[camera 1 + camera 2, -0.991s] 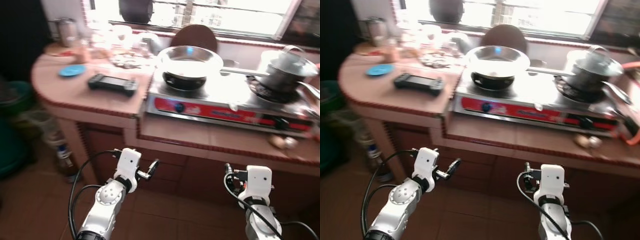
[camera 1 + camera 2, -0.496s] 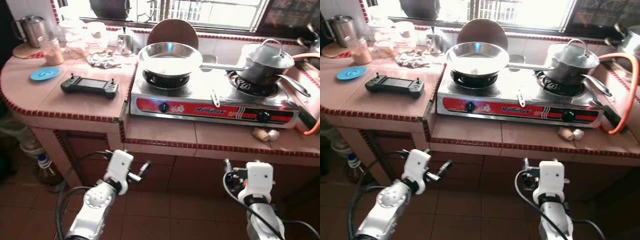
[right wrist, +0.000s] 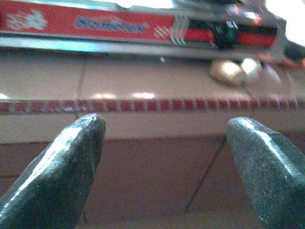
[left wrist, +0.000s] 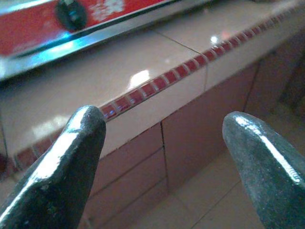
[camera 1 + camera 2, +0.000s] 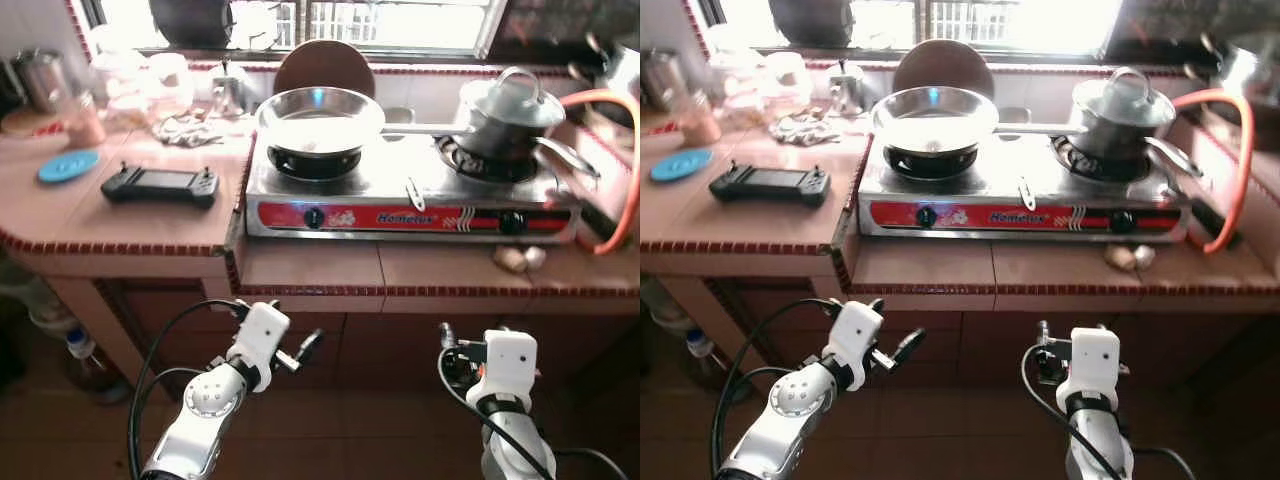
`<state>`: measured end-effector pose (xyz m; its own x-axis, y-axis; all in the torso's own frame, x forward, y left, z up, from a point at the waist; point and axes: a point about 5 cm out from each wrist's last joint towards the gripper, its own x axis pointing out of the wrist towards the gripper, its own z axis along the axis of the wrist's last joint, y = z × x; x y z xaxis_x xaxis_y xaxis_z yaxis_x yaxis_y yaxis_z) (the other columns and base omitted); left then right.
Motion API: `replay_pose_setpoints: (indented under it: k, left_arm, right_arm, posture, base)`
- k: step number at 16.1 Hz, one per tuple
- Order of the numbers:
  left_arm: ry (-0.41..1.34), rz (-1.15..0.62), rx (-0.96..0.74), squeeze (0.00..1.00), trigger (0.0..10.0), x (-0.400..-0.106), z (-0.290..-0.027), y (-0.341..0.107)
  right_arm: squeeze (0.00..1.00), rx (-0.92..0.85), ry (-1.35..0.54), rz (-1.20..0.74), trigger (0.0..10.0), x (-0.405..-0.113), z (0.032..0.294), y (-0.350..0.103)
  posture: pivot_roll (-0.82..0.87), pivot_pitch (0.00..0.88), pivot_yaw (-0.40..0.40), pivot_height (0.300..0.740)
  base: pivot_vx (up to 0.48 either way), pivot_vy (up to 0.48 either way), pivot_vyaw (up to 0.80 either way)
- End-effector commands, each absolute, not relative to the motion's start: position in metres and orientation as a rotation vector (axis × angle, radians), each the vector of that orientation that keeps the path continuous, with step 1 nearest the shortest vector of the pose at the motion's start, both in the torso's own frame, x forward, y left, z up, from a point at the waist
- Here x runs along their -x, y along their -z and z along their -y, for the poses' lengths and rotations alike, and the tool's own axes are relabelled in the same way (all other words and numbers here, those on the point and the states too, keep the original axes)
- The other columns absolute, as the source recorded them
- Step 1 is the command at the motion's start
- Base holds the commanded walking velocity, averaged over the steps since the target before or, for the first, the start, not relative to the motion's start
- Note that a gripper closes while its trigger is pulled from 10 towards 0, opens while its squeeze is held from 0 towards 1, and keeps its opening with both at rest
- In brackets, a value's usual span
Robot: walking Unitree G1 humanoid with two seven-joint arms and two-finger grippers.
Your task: Kitchen organization
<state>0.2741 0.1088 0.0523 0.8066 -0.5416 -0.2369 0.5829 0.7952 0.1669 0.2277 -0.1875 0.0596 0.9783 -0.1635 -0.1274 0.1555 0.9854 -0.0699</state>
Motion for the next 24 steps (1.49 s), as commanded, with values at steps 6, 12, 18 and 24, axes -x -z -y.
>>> replay_pose_setpoints:
  k: [6,12,18,24]
  left_arm:
    - [0.711,-0.137,-0.327,0.00,10.0,-0.284,-0.107,-0.066]
    - [0.659,-0.162,-0.284,0.00,10.0,-0.279,-0.107,-0.060]
    - [0.615,-0.178,-0.197,0.00,10.0,-0.268,-0.100,-0.051]
    - [0.602,-0.165,-0.215,0.00,10.0,-0.273,-0.103,-0.053]
  right_arm:
    - [0.00,0.013,0.253,-0.132,10.0,-0.217,0.184,-0.052]
    - [0.00,0.035,0.219,-0.128,10.0,-0.215,0.186,-0.053]
    - [0.00,0.106,0.118,-0.120,10.0,-0.225,0.190,-0.063]
    - [0.00,0.083,0.125,-0.150,10.0,-0.219,0.187,-0.056]
  posture:
    - [0.02,0.000,0.115,0.740]
    - [0.04,0.000,0.071,0.740]
    - [0.07,0.000,-0.027,0.740]
    - [0.10,0.000,-0.052,0.740]
  base:
    - [0.000,0.000,-0.79]
    - [0.000,0.000,-0.39]
    - [0.000,0.000,0.00]
    - [0.000,0.000,0.00]
